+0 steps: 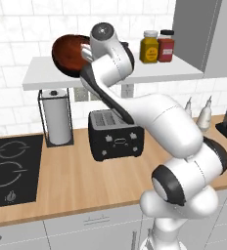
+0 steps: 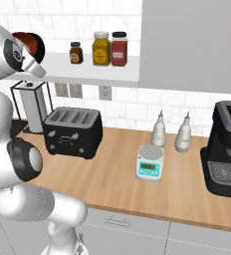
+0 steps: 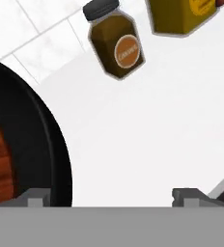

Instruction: Pick up the bowls on the counter and stack them on top of one another in the open cabinet. Place the smaller bowl on top of the larger bowl.

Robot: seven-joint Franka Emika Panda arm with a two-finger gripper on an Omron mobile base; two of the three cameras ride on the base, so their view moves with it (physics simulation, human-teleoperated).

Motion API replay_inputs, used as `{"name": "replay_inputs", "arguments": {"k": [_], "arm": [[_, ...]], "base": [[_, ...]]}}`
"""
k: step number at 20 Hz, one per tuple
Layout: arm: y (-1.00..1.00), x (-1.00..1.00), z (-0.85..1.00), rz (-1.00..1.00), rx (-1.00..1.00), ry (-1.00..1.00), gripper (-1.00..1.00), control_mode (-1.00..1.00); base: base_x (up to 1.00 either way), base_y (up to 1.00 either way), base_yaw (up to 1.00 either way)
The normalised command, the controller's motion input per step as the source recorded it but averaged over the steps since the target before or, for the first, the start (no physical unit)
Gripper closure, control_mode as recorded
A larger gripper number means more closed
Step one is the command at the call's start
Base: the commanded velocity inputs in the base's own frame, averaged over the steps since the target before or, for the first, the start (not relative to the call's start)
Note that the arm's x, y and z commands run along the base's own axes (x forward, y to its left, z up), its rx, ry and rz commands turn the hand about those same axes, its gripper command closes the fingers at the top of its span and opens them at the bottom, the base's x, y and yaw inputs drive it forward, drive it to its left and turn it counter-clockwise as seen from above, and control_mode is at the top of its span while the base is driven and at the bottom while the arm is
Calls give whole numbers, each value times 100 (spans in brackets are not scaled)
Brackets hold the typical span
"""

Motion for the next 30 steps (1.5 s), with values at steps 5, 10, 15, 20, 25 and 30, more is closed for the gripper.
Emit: {"name": "replay_inputs", "arguments": {"k": [5,10,15,20,25,30], "arm": [[0,45,-2,-1,0,11,-100,-100],[-1,8,56,-1,11,-2,-100,-100],[-44,-64,20,5,11,-21,-100,-100],[-100,-100,-90,8,9,-32,-100,-100],[-100,-100,-100,1,4,-20,-100,-100],[-100,-100,-100,0,1,-18,-100,-100]], "base": [[0,0,0],[0,0,0],[0,0,0],[0,0,0],[0,0,0],[0,0,0]]}}
